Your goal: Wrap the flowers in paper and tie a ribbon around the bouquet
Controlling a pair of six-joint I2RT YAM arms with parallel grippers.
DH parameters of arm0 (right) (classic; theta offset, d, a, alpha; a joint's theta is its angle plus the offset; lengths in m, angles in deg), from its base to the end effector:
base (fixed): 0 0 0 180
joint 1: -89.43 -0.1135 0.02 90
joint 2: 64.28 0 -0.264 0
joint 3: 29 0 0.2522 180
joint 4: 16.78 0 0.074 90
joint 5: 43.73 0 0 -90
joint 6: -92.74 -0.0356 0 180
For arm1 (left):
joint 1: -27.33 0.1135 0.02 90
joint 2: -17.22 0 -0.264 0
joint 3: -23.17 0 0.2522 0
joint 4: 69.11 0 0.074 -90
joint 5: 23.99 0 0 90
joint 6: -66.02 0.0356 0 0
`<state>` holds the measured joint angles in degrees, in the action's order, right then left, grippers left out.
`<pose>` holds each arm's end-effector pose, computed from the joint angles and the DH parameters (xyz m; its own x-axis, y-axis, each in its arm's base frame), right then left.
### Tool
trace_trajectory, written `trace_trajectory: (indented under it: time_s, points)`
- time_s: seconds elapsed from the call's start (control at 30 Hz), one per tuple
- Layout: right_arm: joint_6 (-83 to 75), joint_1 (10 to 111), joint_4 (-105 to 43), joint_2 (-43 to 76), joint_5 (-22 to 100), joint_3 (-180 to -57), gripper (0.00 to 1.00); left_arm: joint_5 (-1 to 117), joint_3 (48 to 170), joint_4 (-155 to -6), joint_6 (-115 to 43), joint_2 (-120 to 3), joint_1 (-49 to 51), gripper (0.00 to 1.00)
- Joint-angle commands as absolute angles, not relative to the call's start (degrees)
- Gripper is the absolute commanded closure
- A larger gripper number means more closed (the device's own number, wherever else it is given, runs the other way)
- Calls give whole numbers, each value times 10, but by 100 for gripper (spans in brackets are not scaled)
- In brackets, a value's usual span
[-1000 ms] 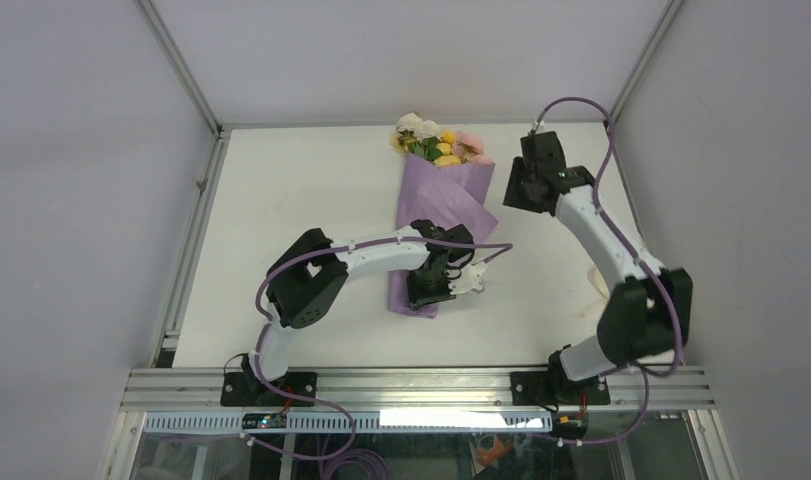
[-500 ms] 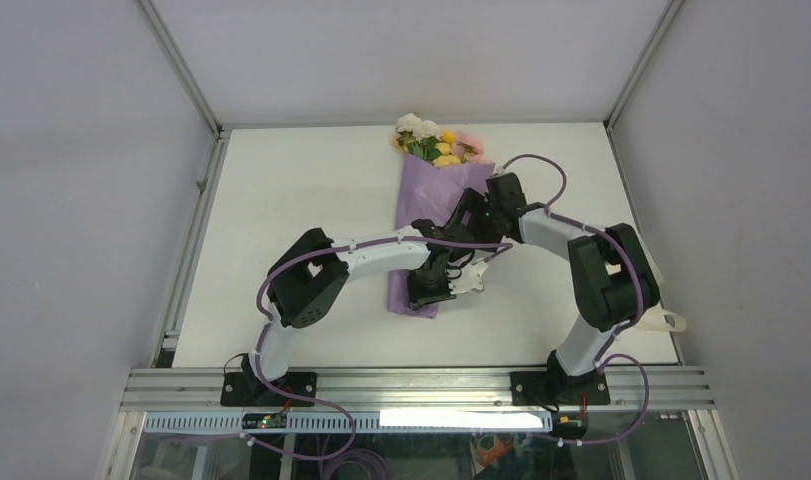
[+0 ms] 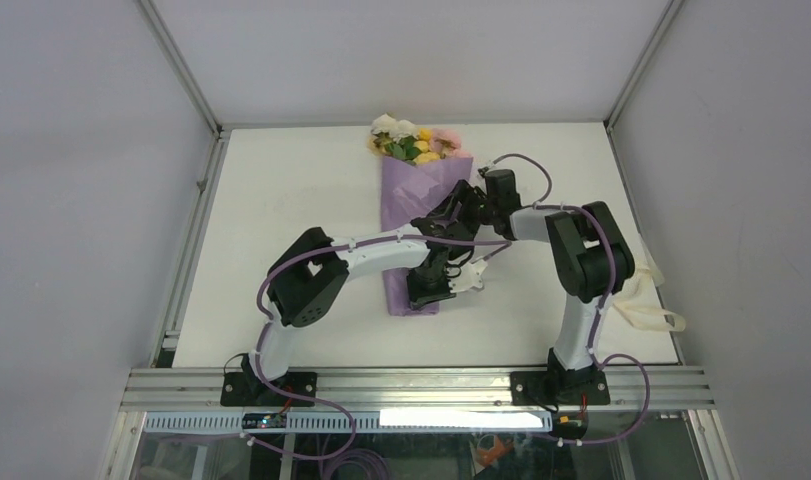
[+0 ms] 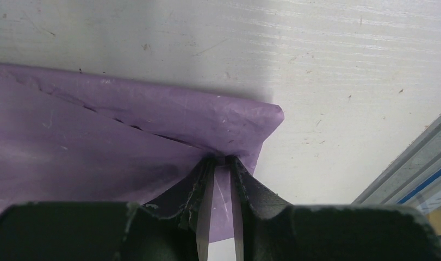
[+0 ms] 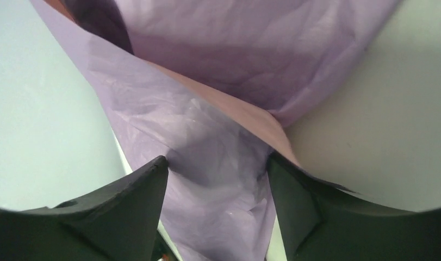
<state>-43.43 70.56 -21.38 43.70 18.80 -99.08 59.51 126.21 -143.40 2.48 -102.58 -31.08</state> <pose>0.3527 0.1379 0.1384 -0.8819 0.3750 -0.2858 0.0396 0.6629 0.7477 0.2012 -0.3349 0.1605 -0.0923 0.9952 -0.0340 0.9901 0.0880 -0.1095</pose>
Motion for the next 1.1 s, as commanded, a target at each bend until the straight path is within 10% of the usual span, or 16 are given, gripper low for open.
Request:
trace_trajectory:
  time_s: [0.0,0.23,0.37,0.6,1.07]
  points:
    - [-467,709,-138,515,146,-994,35,551,1261,-1438,27,-1058,-303,80]
    - [-484,708,-107,530,119,-997,88,542,1270,-1446,32,-1057,-290,79]
    - [-481,706,-109,527,126,-996,98,536,1281,-1464,40,-1041,-281,73]
    - [-471,694,-141,527,154,-997,99,347,1428,-1606,39,-986,-216,51]
    - [-441,674,-281,452,227,-1025,80,559,1411,-1463,-187,-1101,-140,68]
